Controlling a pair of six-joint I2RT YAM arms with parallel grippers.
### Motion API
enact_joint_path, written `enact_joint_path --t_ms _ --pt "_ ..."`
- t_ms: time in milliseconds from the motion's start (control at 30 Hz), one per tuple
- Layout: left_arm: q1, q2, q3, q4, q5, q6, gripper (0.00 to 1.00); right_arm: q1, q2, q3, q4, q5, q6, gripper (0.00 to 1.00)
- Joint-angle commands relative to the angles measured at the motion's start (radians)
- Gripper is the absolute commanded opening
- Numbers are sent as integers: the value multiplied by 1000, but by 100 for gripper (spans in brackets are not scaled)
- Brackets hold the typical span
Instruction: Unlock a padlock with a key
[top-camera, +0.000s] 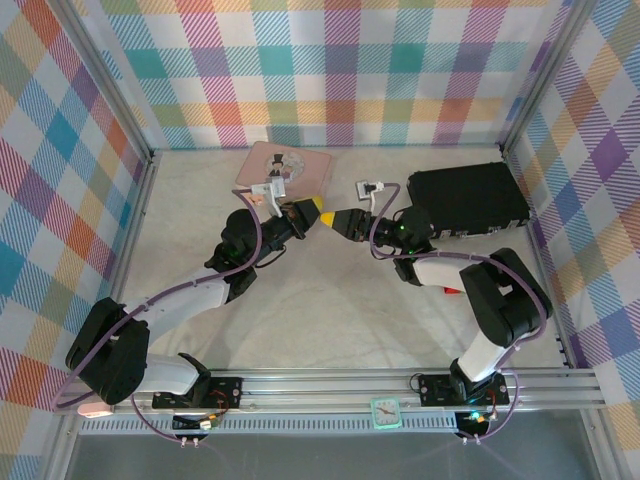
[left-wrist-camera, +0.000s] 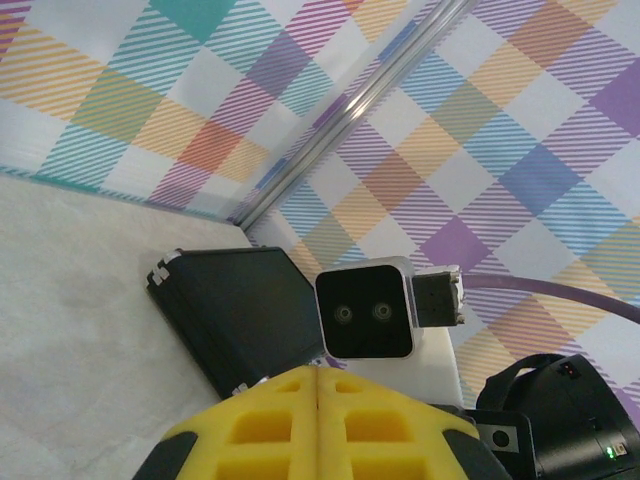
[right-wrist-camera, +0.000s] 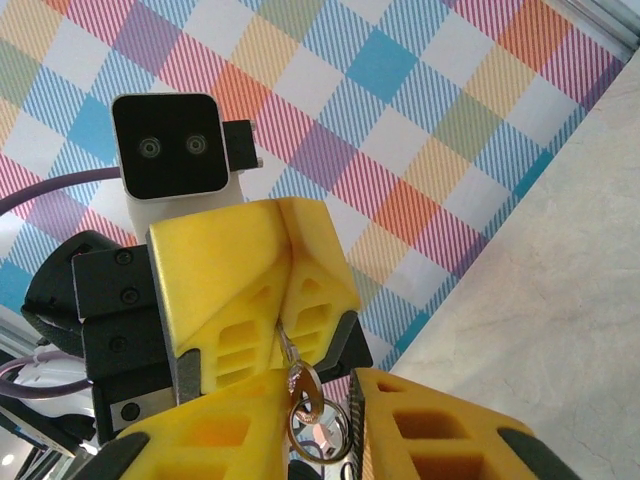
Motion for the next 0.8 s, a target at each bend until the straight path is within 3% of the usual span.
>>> enact_joint_path --t_ms 0,133,367,767 --pt "6 -4 -7 58 6 -9 0 17 17 34 76 -11 24 18" --pt "6 -9 -13 61 1 -12 0 19 33 35 101 -1 37 8" --pt "5 -14 -25 60 -7 -19 0 19 39 42 120 9 40 0" --pt "5 5 -50 104 -27 -57 0 19 33 69 120 11 52 13"
